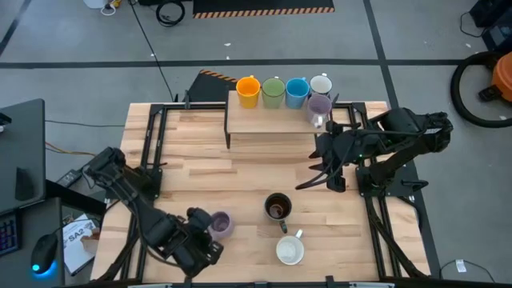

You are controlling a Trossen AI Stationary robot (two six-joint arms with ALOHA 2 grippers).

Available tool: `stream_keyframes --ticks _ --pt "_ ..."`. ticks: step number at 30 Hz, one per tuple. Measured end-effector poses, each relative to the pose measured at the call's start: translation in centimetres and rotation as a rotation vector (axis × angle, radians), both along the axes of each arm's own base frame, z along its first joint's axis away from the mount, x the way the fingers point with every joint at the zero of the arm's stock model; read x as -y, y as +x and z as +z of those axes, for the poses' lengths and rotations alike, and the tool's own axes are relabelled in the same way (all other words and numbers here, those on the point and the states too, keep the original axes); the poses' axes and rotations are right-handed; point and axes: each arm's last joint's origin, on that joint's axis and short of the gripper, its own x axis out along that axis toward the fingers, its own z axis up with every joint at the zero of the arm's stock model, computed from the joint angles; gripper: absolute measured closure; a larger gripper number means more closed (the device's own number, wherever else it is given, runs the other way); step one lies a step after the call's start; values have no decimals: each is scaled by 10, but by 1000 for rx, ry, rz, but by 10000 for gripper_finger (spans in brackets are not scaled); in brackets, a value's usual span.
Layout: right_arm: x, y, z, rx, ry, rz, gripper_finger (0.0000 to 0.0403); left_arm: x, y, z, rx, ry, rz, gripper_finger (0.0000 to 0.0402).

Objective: Place coffee mugs
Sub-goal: Put the purple mug on the shelf

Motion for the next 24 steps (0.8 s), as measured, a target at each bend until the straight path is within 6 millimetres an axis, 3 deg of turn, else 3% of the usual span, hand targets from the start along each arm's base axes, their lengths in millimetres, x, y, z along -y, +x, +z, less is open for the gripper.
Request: stream_keyframes --ticks 15,19,24 --pt "-3 1 1 23 -15 14 252 17 12 -26 -103 15 85 386" --pt "-3 1 2 34 -22 18 252 18 14 -34 -130 53 79 364" --pt "-3 2 2 41 -36 25 252 15 18 -40 -165 80 93 302"
